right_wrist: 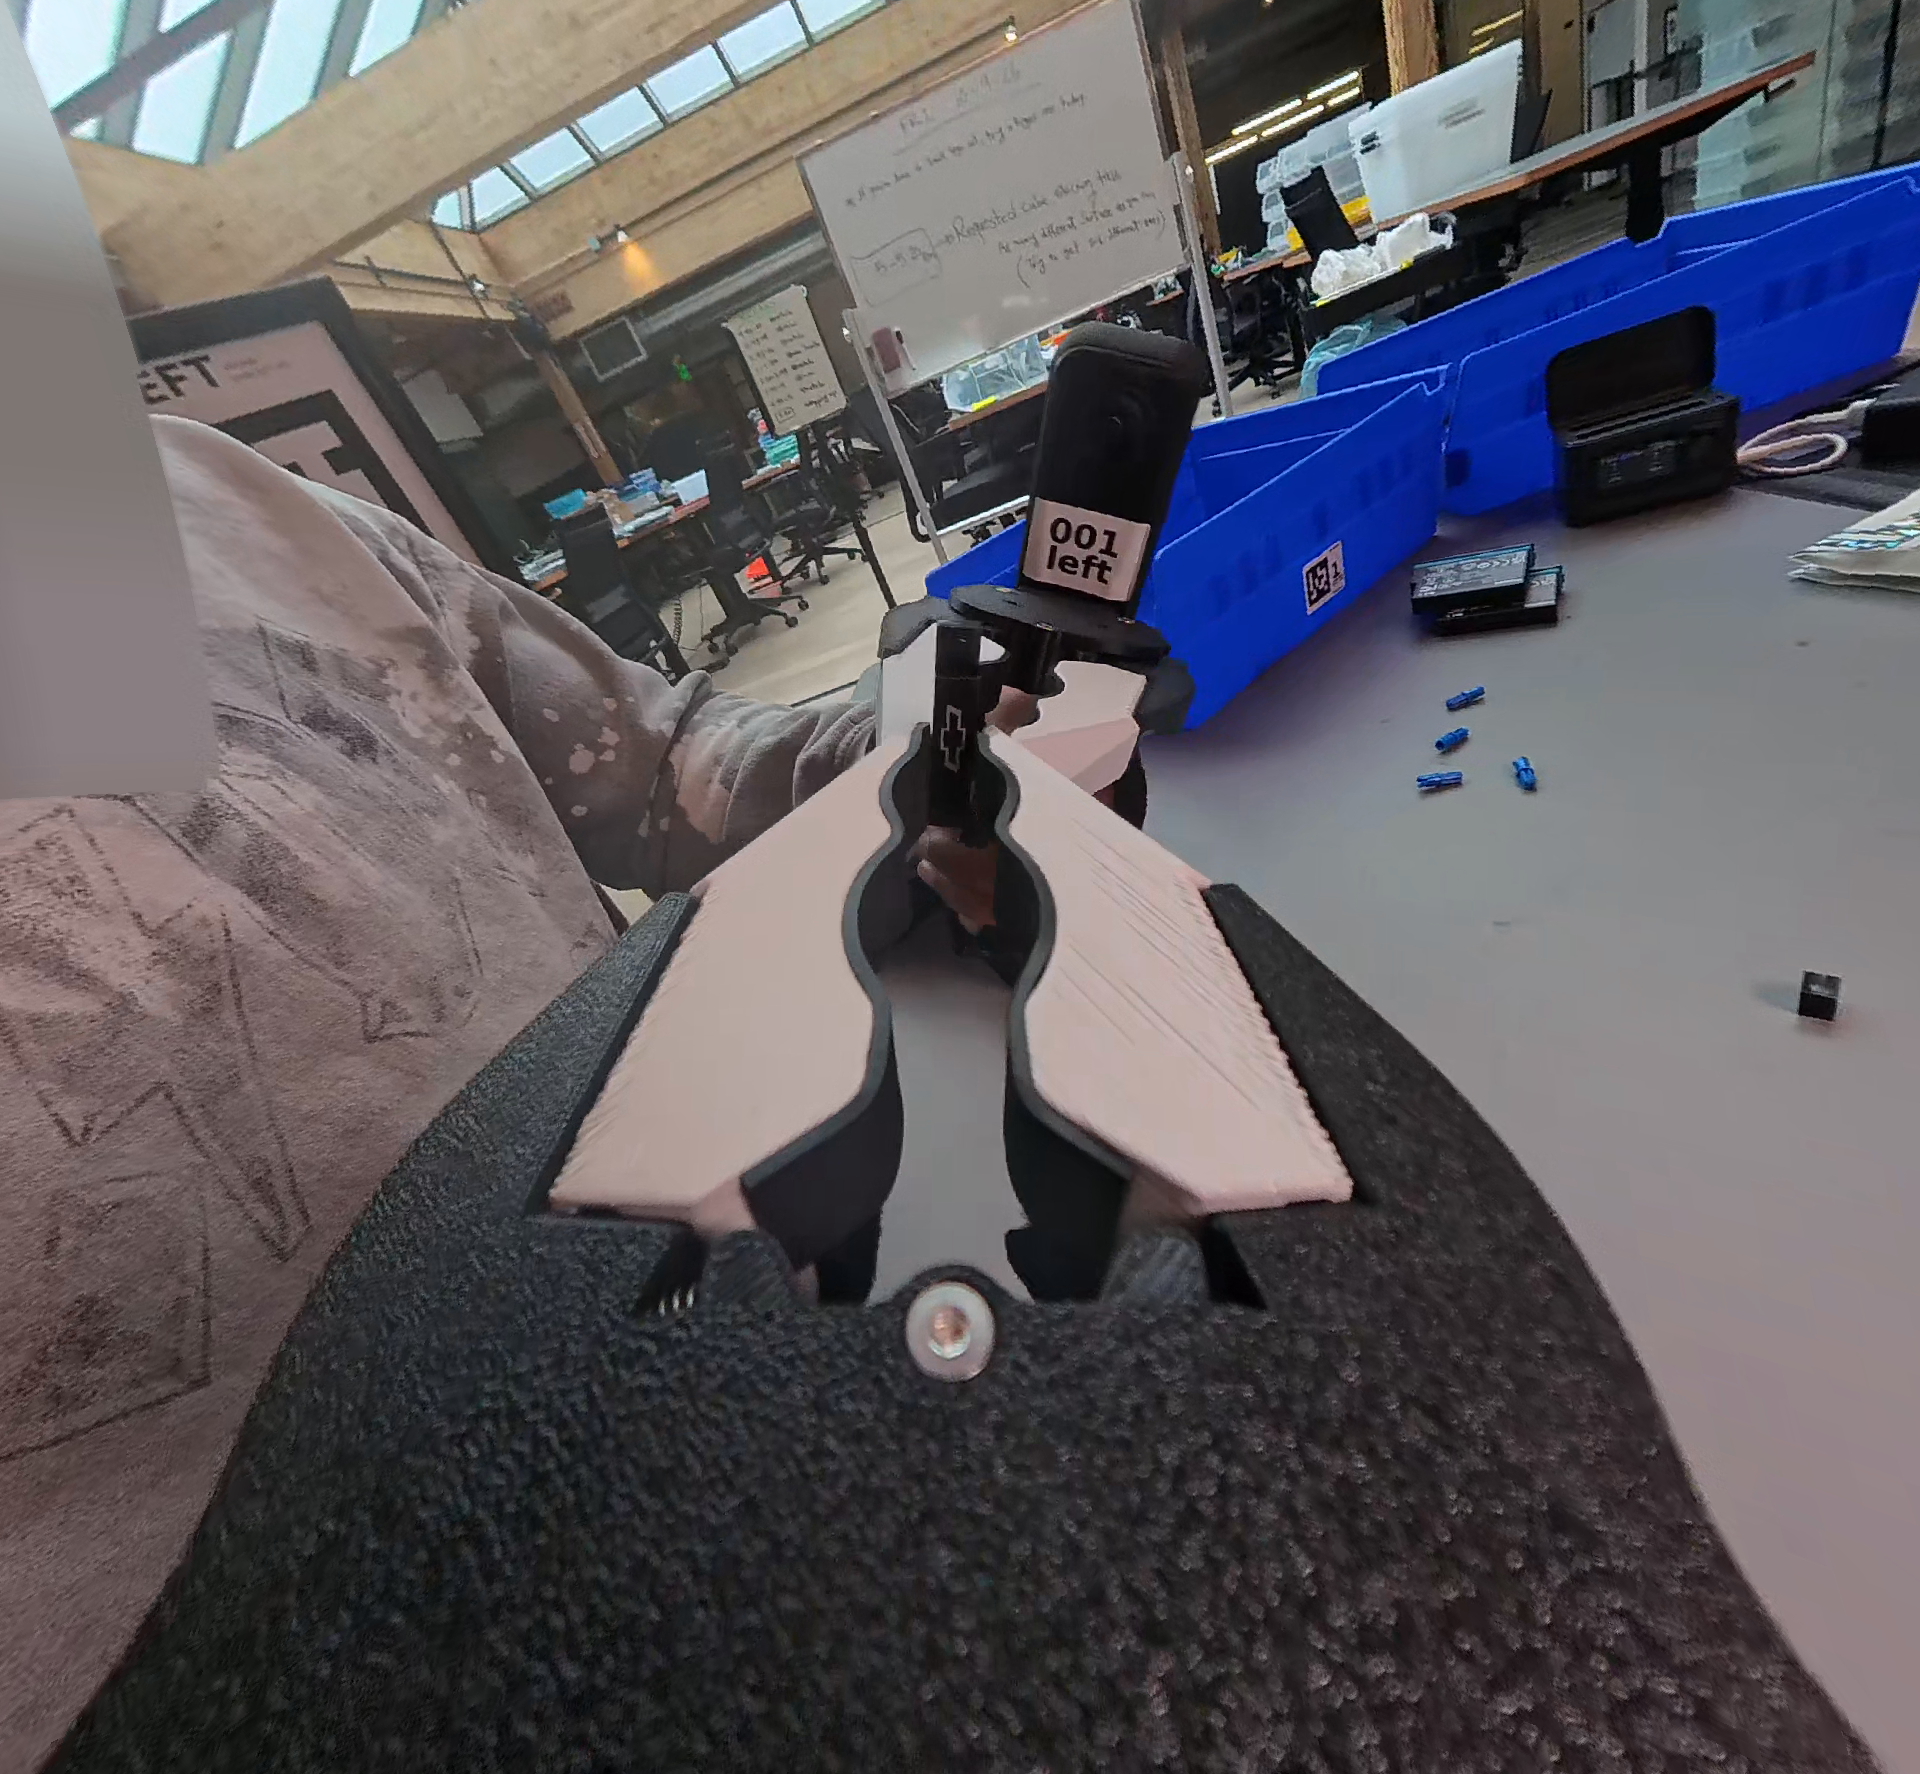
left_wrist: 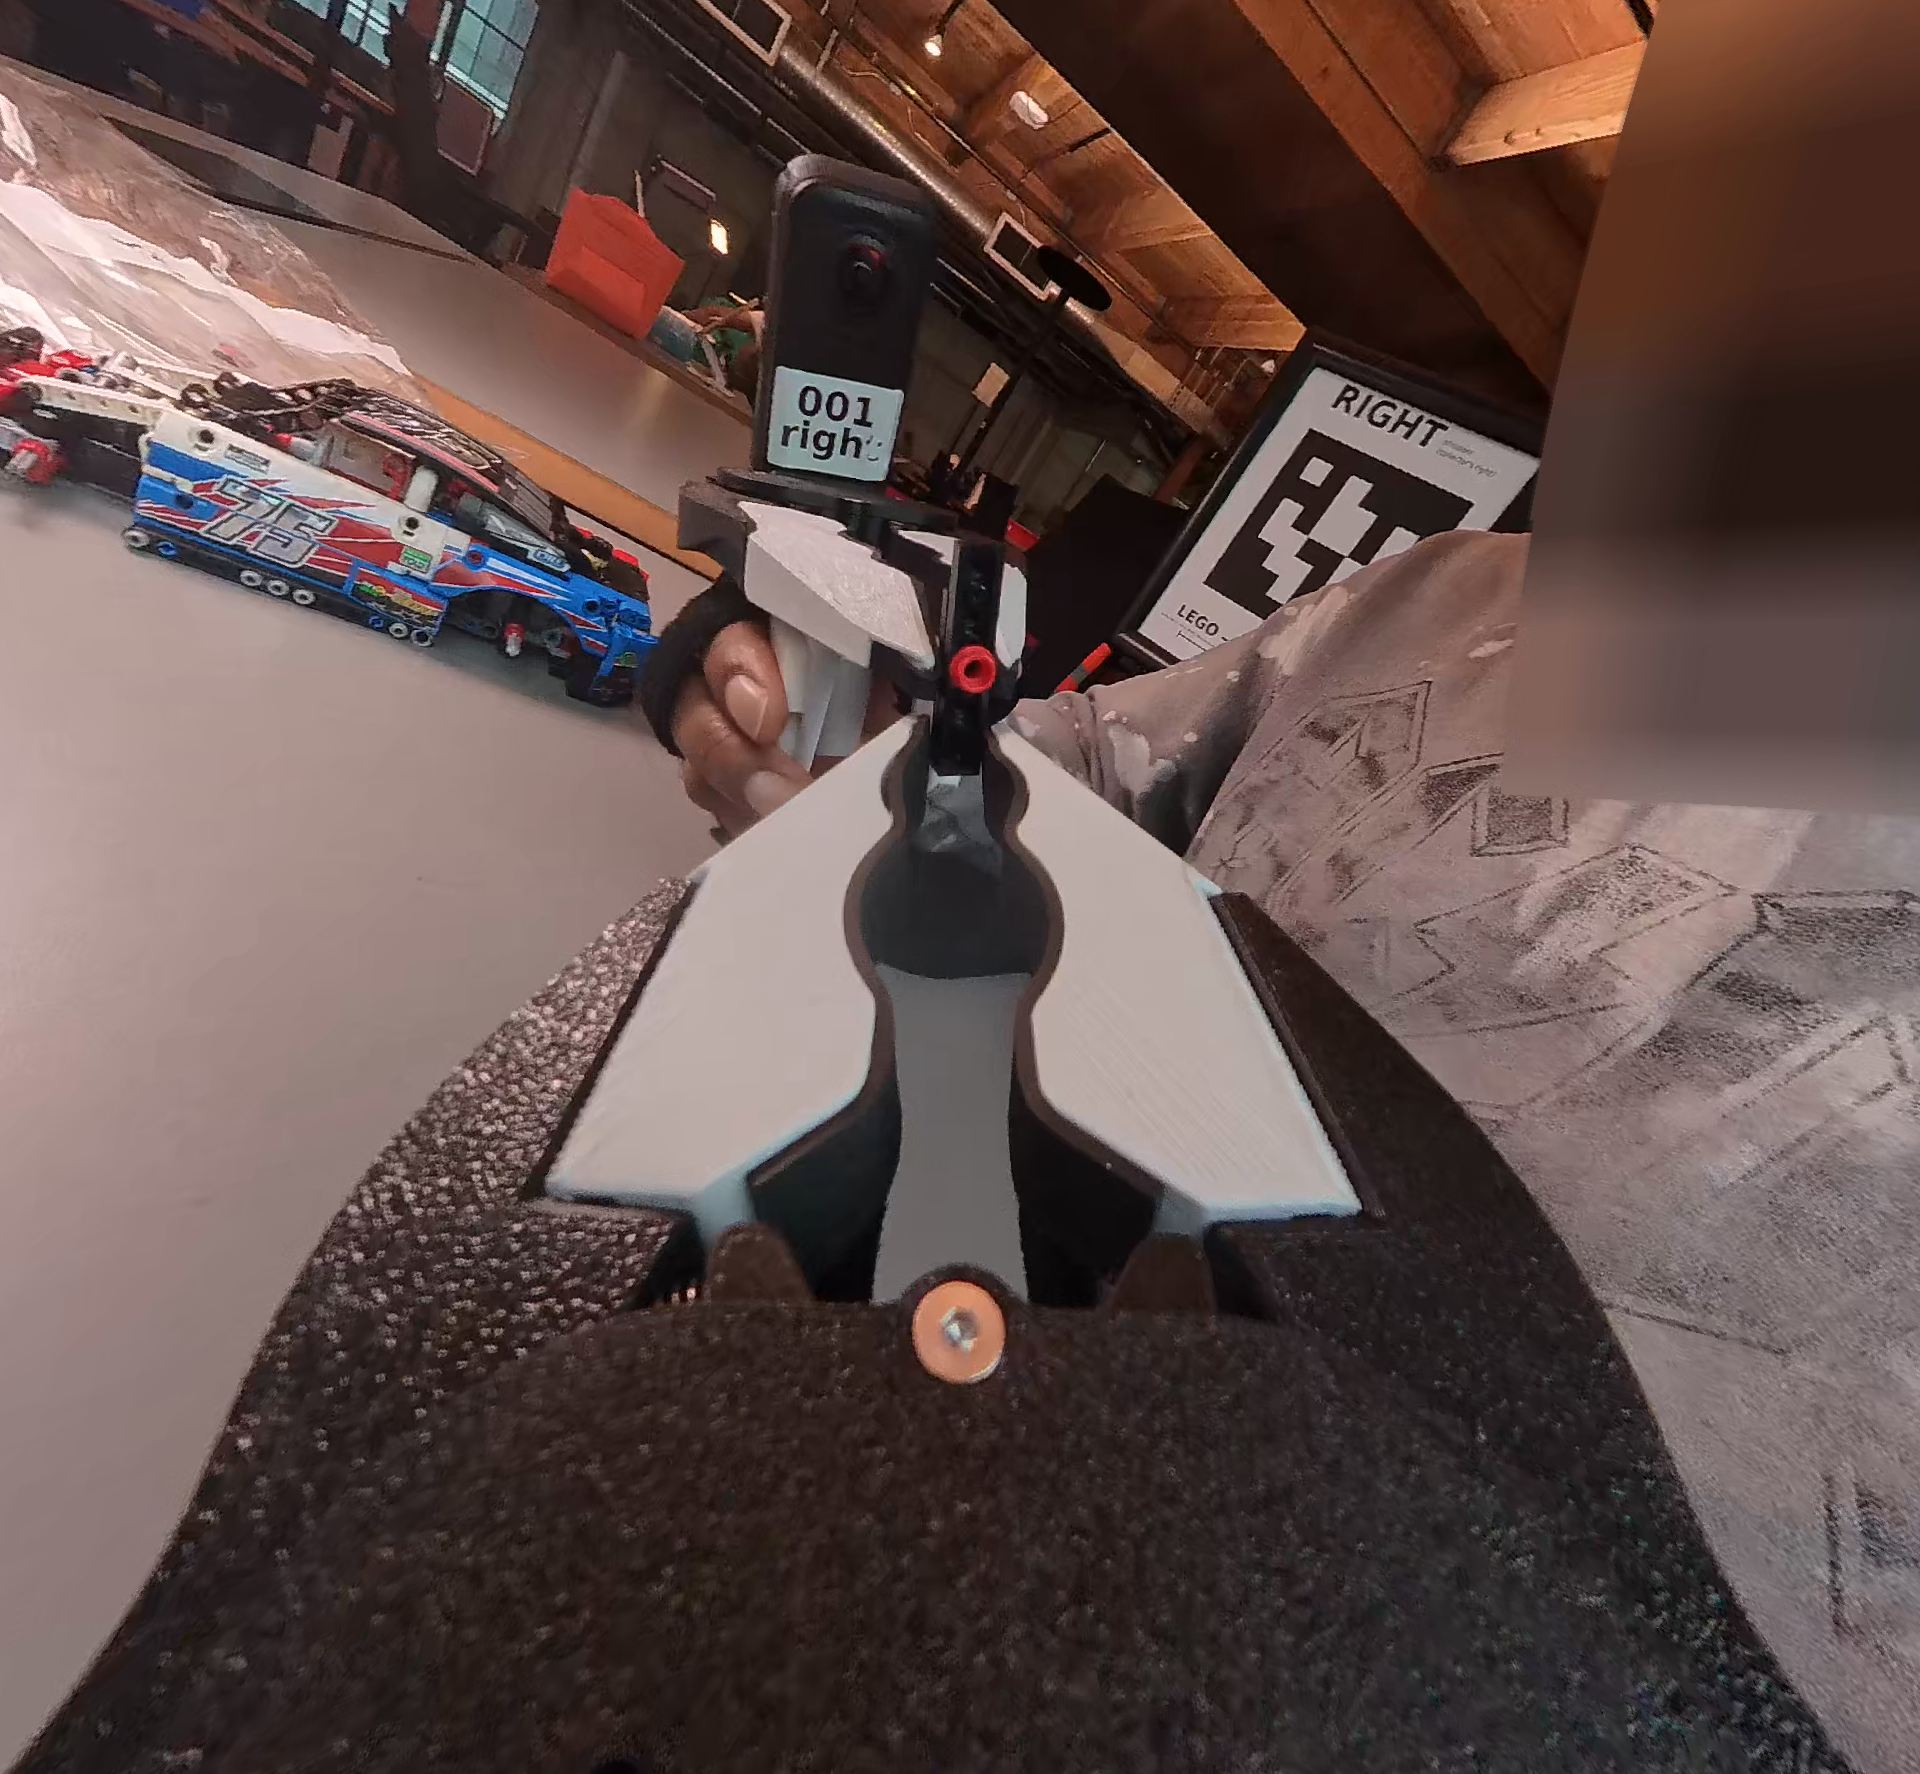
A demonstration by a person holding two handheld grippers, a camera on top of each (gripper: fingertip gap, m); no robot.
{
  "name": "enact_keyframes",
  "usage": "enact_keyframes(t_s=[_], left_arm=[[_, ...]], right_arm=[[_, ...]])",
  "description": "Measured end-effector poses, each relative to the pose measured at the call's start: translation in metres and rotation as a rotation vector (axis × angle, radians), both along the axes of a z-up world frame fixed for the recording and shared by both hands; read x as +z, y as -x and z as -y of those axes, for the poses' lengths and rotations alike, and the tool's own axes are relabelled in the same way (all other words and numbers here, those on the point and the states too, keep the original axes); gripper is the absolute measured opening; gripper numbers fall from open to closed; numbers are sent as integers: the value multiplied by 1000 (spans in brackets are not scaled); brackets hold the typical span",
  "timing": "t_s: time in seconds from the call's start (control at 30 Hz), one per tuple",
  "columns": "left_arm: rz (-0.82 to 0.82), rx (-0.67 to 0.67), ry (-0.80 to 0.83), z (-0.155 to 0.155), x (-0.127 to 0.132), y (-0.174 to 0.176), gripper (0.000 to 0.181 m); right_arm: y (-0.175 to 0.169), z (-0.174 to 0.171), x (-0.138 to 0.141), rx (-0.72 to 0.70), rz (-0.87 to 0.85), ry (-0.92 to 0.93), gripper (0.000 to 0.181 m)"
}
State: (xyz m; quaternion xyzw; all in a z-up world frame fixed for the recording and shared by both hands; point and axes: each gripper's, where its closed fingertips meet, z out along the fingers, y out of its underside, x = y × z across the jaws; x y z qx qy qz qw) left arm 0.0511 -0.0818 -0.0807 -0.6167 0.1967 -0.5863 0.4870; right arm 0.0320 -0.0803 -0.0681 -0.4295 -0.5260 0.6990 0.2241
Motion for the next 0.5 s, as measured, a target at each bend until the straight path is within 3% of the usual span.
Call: enact_keyframes(t_s=[0.13,0.3,0.37,0.5], left_arm=[[-67,102,-3,-11,-3,17,26],[-151,153,-33,-14,-6,23,20],[-196,150,-27,-14,-12,21,7],[-218,132,-45,-10,-10,21,7]], right_arm=[[3,-12,-12,-56,61,-59,8],[10,-8,-39,-82,150,-197,8],[11,-4,-42,-76,150,-225,8],[10,-2,-38,-77,114,-233,8]])
